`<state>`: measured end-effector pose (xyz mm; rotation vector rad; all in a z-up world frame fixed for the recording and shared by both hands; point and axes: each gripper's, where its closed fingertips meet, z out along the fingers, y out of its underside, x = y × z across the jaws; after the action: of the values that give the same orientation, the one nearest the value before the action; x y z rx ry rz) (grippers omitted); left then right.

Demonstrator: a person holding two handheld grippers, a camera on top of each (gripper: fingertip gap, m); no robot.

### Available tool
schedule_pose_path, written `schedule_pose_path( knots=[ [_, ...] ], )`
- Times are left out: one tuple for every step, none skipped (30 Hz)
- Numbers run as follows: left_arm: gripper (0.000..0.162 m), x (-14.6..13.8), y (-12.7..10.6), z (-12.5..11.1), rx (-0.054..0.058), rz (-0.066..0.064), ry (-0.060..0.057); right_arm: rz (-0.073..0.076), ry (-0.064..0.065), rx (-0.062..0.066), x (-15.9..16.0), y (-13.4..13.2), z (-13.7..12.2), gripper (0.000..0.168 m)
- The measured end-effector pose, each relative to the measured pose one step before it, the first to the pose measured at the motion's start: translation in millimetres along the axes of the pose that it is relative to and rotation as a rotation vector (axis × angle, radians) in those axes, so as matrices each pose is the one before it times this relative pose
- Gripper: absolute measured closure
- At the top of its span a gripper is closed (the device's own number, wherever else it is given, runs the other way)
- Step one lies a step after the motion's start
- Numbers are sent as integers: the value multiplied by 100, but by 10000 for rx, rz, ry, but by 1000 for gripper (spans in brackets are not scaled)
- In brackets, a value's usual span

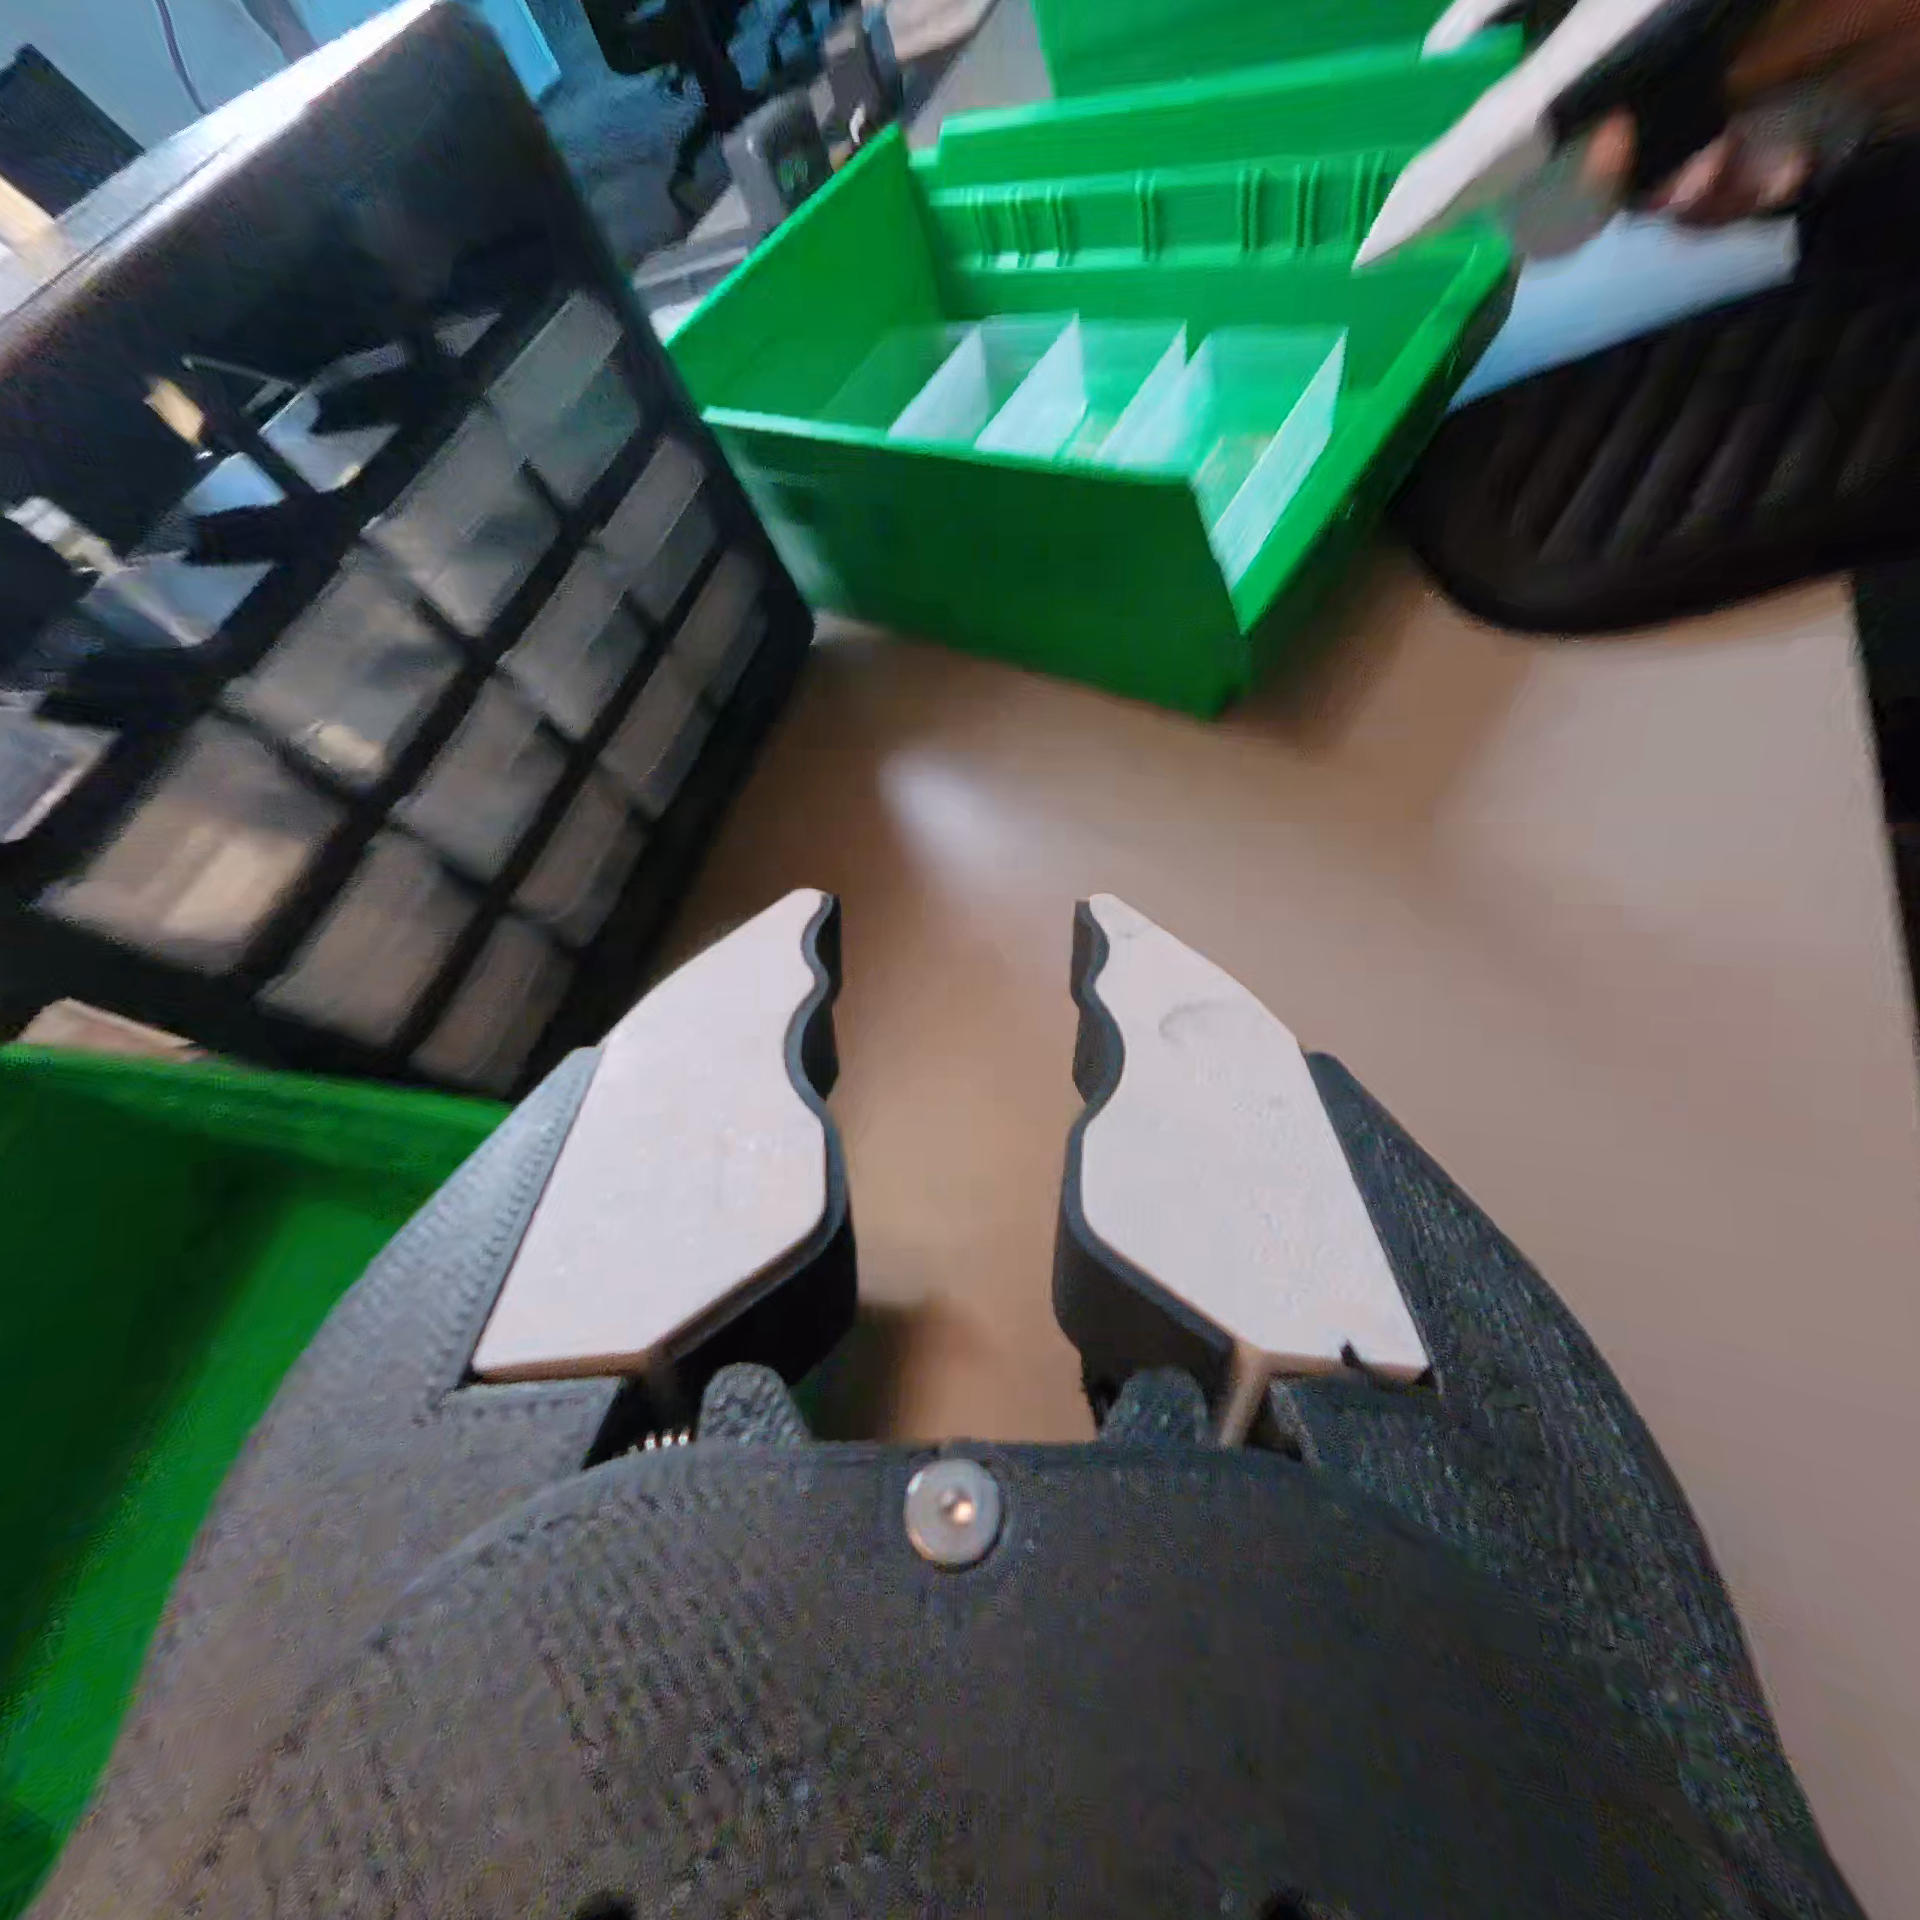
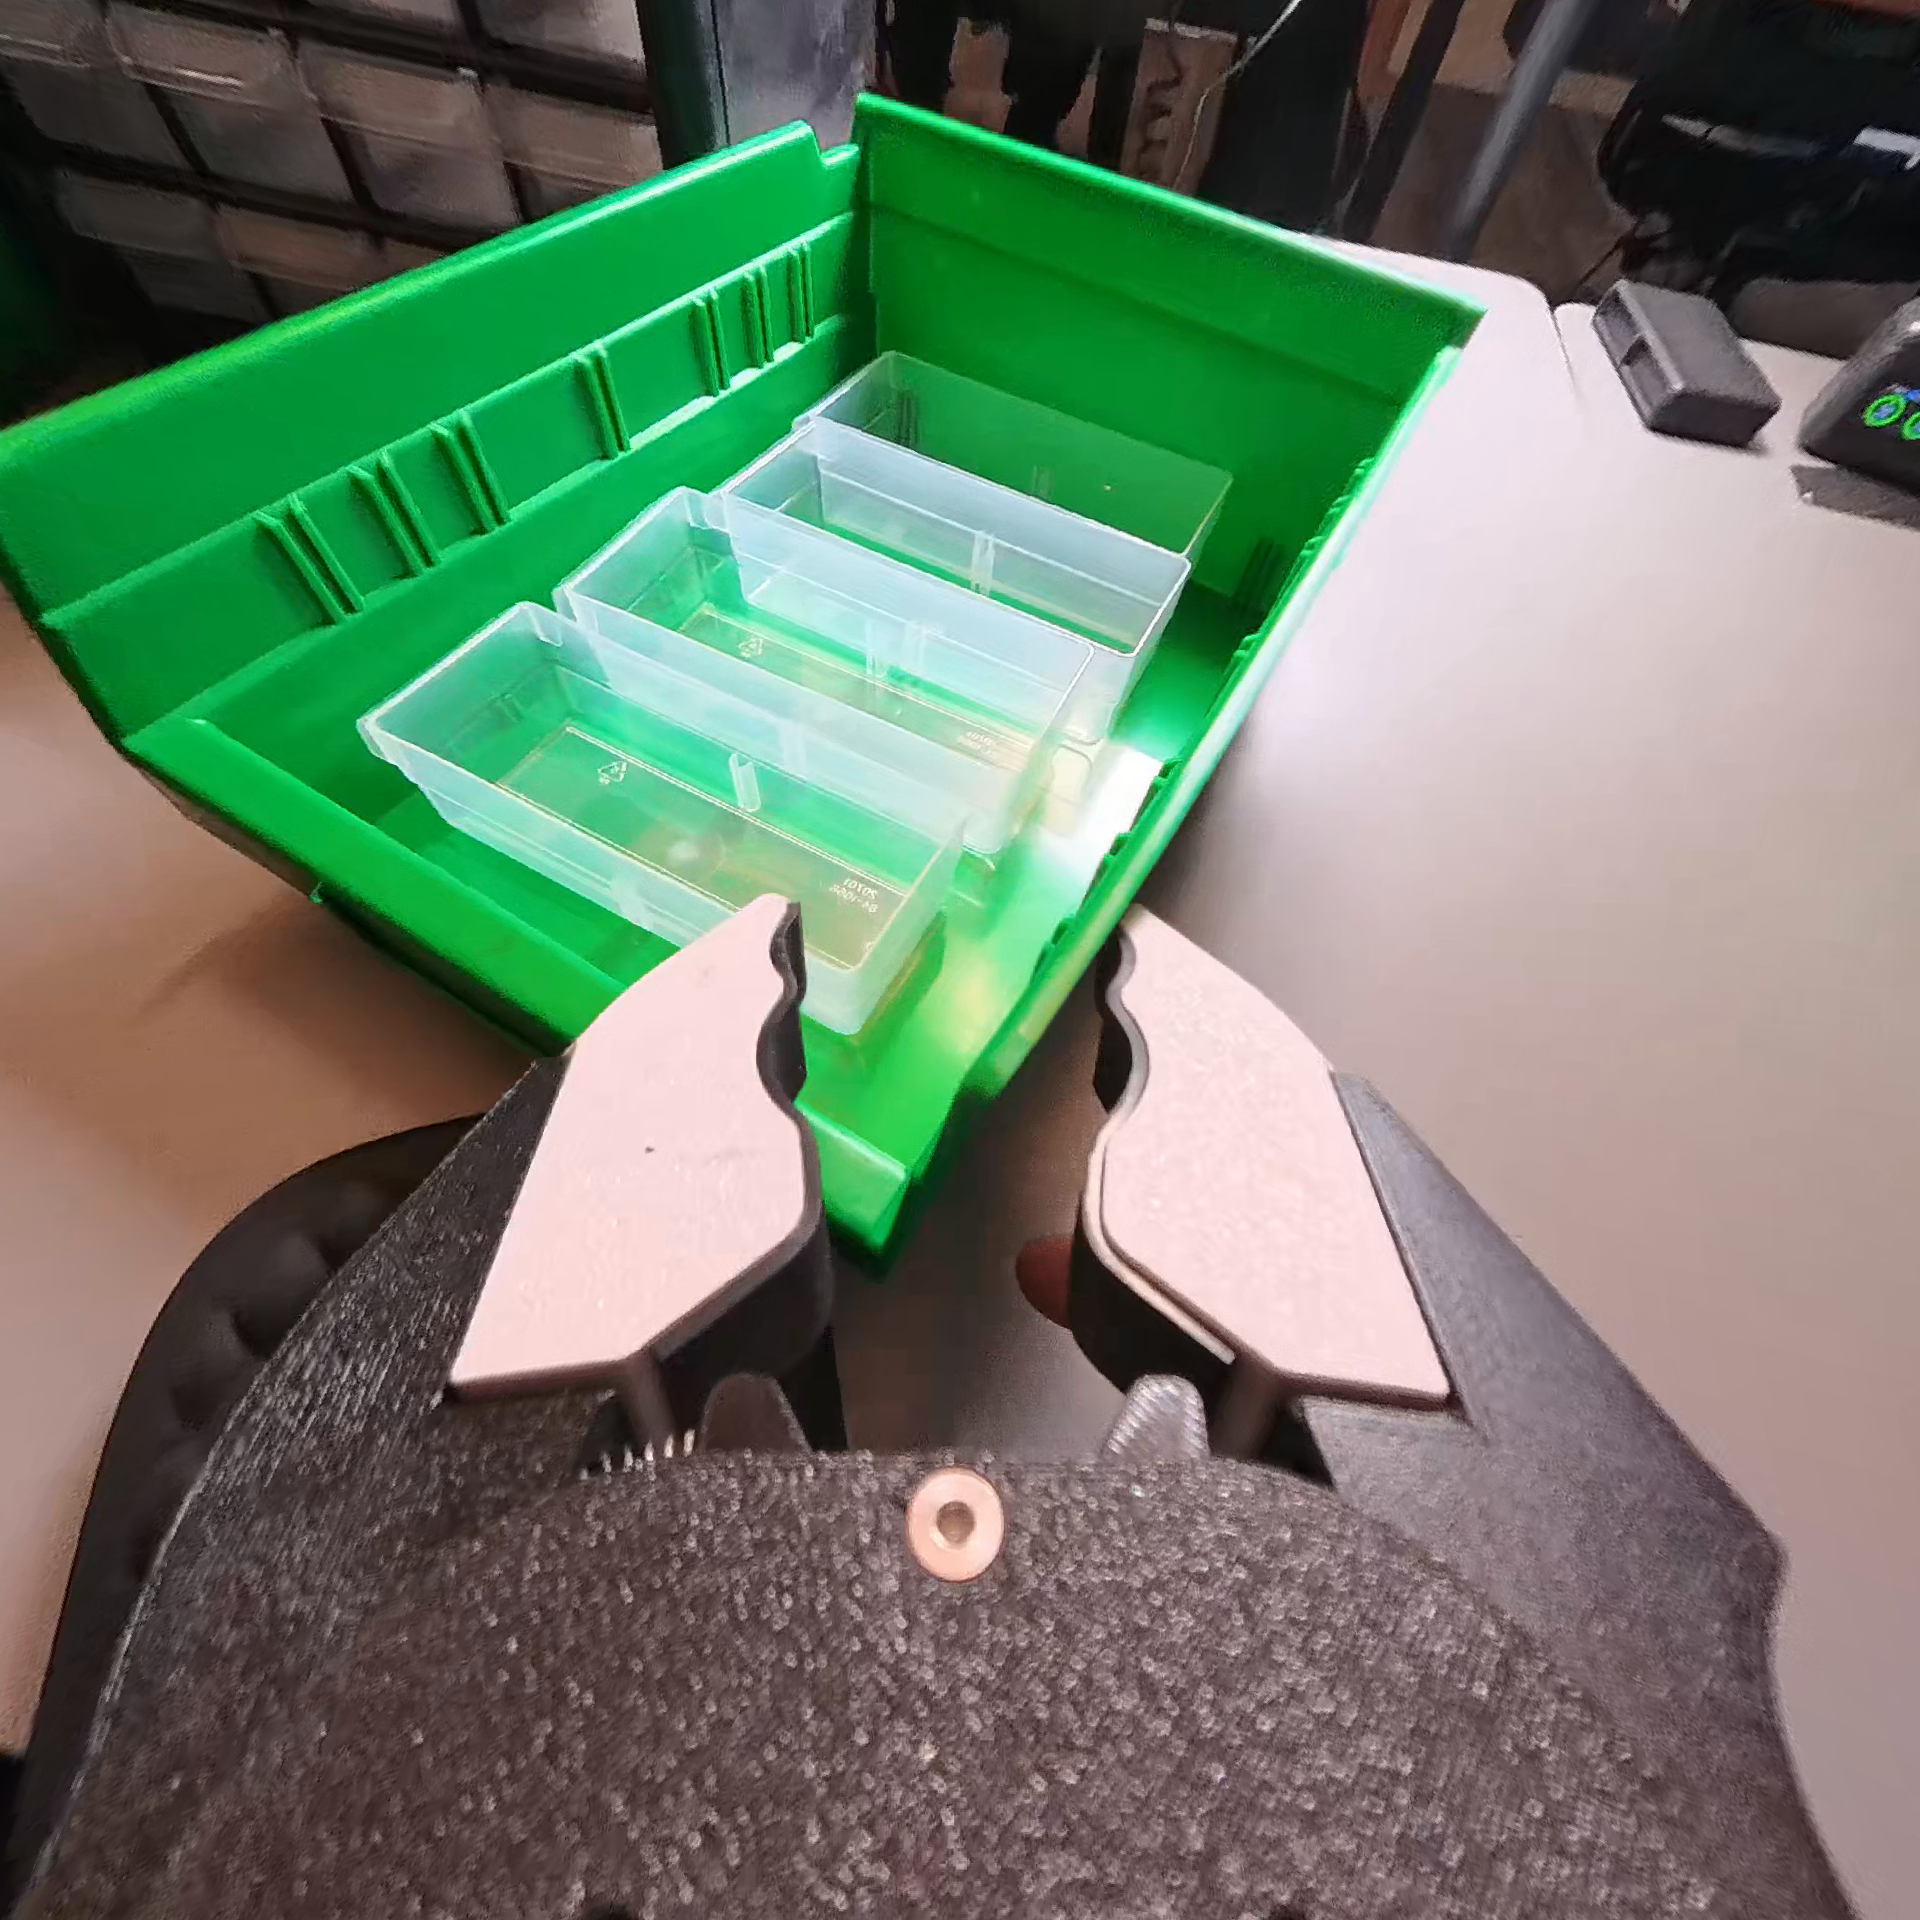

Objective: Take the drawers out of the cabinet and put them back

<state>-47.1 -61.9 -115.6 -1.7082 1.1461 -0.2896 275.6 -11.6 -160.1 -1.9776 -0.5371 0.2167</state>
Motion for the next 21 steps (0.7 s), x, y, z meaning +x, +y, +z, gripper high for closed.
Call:
schedule_pose_path(
  knots=[
    [118, 1012, -882, 870, 313, -383, 32, 44, 118, -39, 158, 214, 386, 116],
    [116, 931, -636, 1029, 262, -334, -27, 12, 111, -23, 119, 224, 304, 116],
    [113, 1117, -534, 1129, 288, -485, 149, 165, -78, 141, -160, -22, 143, 114],
    [112, 1056, -355, 1235, 241, -733, 204, 290, -71, 235, -60, -173, 13, 114],
    [108, 844, -152, 1333, 174, -890, 172, 325, -52, 135, 51, -16, 10, 116],
    [104, 606, -3, 1405, 145, -901, 97, 314, -64, 141, 56, -42, -23, 118],
    [99, 330, 62, 1448, 142, -760, -58, 272, -41, 141, 89, -55, -23, 119],
    [94, 66, 81, 1456, 149, -528, -230, 167, -30, 86, 64, -30, -12, 121],
    [91, -13, 62, 1445, 131, -276, -311, 102, -8, 51, 64, -32, -21, 122],
    [89, 18, 79, 1359, 80, -44, -321, 127, 54, 45, 132, -80, -27, 125],
    [89, 46, 33, 1246, 84, 101, -311, 144, 131, 68, 223, -135, -59, 130],
    [93, 95, 20, 1101, 85, 149, -262, 98, 197, 88, 307, -171, -101, 137],
    [98, 50, 119, 949, -18, 143, -248, 54, 270, 93, 388, -139, -106, 146],
    [104, -6, 174, 767, -115, 139, -250, -60, 153, 40, 131, -38, -40, 149],
    [112, 41, 76, 566, -121, 124, -192, -30, 122, 44, 23, -46, -21, 150],
    [111, 94, -84, 383, -27, 36, -133, -30, 146, 37, 31, -43, -10, 151],
    [110, -3, -112, 285, 2, -57, -165, -81, 221, 31, 93, -24, -12, 152],
    [112, -67, -67, 176, -31, -77, -160, -72, 207, 15, 48, -50, -74, 153],
    [120, -65, -165, -11, 19, -105, -101, -134, 305, 1, 193, -37, -118, 155],
    [135, -133, -361, -249, 141, -94, -114, -249, 457, 9, 380, -36, -218, 157],
    [140, -74, -496, -352, 208, 58, -104, -191, 410, 82, 360, -176, -363, 159]
  ],
)
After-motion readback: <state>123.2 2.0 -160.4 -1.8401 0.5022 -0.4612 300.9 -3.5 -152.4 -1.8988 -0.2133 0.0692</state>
